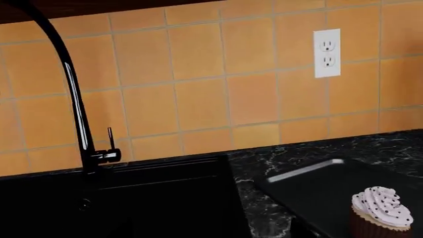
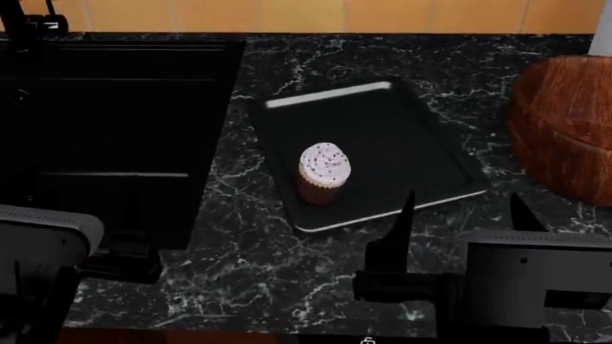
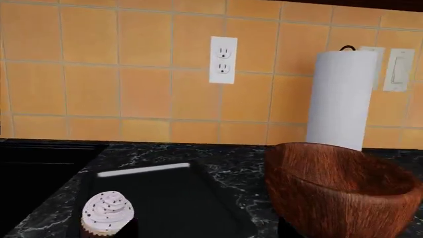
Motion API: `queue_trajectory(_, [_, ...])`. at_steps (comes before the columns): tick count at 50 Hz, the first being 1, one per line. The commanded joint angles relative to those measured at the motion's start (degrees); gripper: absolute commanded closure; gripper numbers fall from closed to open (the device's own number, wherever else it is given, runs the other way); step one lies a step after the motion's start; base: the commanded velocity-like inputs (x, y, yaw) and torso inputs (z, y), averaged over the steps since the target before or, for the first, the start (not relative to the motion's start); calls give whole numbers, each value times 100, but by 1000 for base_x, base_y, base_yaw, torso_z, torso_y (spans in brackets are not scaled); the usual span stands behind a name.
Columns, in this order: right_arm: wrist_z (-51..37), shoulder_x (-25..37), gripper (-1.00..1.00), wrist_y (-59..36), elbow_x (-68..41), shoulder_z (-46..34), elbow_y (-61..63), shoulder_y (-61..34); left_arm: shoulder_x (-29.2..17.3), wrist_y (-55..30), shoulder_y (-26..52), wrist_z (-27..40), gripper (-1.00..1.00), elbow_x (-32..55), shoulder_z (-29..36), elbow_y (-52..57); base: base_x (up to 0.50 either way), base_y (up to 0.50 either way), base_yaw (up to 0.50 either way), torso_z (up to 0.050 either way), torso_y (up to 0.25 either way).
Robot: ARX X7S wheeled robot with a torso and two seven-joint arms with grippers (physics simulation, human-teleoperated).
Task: Move the fresh-baked cupcake off the tray onto the counter, and place the bowl used for mixing into the sink.
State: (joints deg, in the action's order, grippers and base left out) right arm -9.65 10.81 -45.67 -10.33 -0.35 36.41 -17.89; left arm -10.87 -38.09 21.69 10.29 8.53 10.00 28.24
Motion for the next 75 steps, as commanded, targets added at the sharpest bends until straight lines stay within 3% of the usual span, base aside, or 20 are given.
queue_trajectory(1, [-23, 34, -100, 52, -56, 45, -25, 28, -26, 15, 11, 46, -100, 18, 28, -23, 59, -488, 0, 0, 0])
queue_trajectory(28, [8, 218, -100, -60, -169, -98, 345, -92, -74, 34, 11, 121, -100, 110, 52, -5, 117, -452, 0, 0, 0])
queue_trajectory(38, [-40, 372, -100, -1795, -544, 130, 1333, -1361, -93, 43, 16, 146, -100, 146, 60, -2, 303, -125, 0, 0, 0])
queue_trajectory(56, [-73, 416, -100, -1495, -511, 117, 1124, -1324, -128, 101, 47, 164, -100, 206, 91, -64, 320, -335, 0, 0, 1])
queue_trajectory(75, [-86, 439, -100, -1439, -587, 92, 1173, -1202, -159, 108, 34, 276, -100, 214, 109, -16, 76, -24, 0, 0, 0])
